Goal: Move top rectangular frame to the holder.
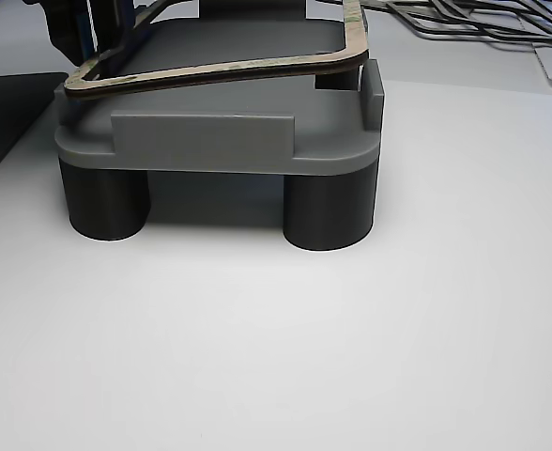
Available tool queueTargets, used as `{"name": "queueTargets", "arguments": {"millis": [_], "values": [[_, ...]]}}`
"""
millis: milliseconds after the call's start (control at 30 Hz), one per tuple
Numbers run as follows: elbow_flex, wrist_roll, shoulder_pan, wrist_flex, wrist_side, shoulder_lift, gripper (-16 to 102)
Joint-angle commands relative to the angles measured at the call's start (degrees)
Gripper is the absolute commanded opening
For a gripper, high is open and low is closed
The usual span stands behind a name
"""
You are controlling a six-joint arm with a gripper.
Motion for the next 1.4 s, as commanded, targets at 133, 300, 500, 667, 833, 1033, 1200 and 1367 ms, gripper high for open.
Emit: {"name": "queueTargets", "arguments": {"millis": [133, 300, 500, 667, 833, 1033, 1200, 1367], "values": [[-1.58, 0.09, -1.23, 0.53, -0.18, 1.05, -11], [-1.67, 0.09, -1.32, 0.53, -0.53, 0.88, -11], [-1.85, -0.09, -1.32, 0.53, -1.14, 0.44, -11], [-1.93, -0.44, -1.41, 0.53, -1.41, 0.26, -11], [-1.85, -0.62, -1.41, 0.53, -1.41, 0.0, -11], [-2.37, -0.79, -1.49, 0.53, -1.32, -0.7, -11], [-2.37, -1.05, -1.49, 0.53, -1.41, -0.88, -11], [-2.46, -1.93, -1.49, 0.53, -1.05, -0.79, 59]]}}
